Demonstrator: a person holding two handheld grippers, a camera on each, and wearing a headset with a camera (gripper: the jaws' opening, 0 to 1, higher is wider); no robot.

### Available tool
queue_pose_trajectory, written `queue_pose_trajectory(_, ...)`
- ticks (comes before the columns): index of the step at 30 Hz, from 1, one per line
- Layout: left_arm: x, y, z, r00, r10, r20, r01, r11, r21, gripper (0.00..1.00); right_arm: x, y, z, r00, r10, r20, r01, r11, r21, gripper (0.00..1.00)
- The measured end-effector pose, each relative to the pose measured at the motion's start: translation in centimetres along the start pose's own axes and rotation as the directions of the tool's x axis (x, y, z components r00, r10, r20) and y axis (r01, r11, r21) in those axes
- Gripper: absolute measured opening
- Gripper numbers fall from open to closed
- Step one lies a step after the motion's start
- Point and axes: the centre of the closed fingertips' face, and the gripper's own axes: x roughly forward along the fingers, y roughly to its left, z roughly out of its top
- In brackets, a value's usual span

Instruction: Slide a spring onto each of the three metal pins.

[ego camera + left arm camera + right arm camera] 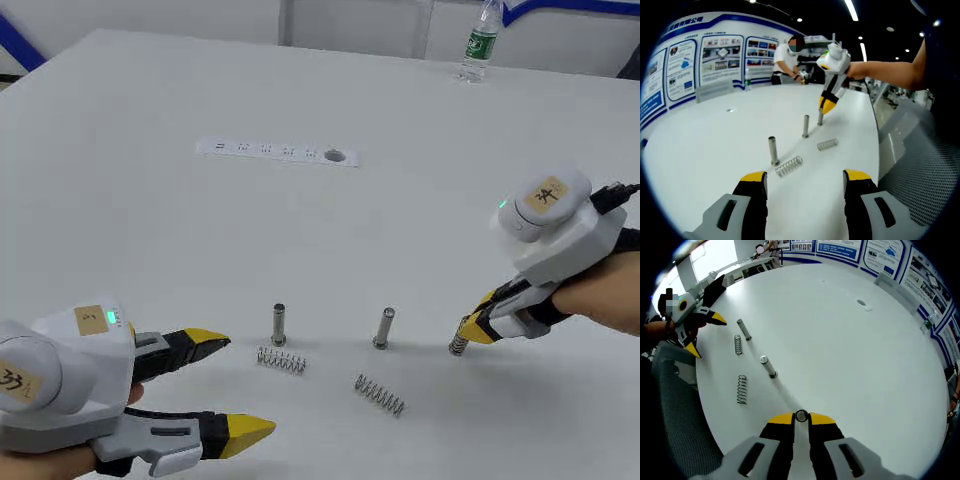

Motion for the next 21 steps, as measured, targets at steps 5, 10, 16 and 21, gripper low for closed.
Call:
queue_pose_trajectory(5, 0.1, -0.1, 0.2, 1.0000, 0.000, 0.004, 0.000, 1.000, 0.000, 0.62, -0.1, 0.0, -0.1, 1.0000, 0.000, 0.003, 0.000, 1.000, -0.010, 0.12)
queue_pose_trajectory(10, 0.0, -0.1, 0.2, 1.0000, -0.001, 0.004, 0.001, 1.000, 0.001, 0.62, -0.2, 0.1, -0.2, 1.0000, -0.004, 0.005, 0.004, 1.000, -0.027, 0.13)
queue_pose_trajectory(16, 0.0, -0.1, 0.2, 1.0000, -0.002, 0.002, 0.002, 1.000, 0.003, 0.62, -0.6, 0.1, -0.2, 0.9997, -0.013, 0.019, 0.014, 0.999, -0.029, 0.16)
queue_pose_trajectory(21, 0.0, 0.0, 0.2, 1.0000, -0.004, 0.002, 0.004, 1.000, 0.006, 0.63, -1.1, 0.3, -0.2, 0.9993, -0.019, 0.032, 0.020, 1.000, -0.023, 0.16)
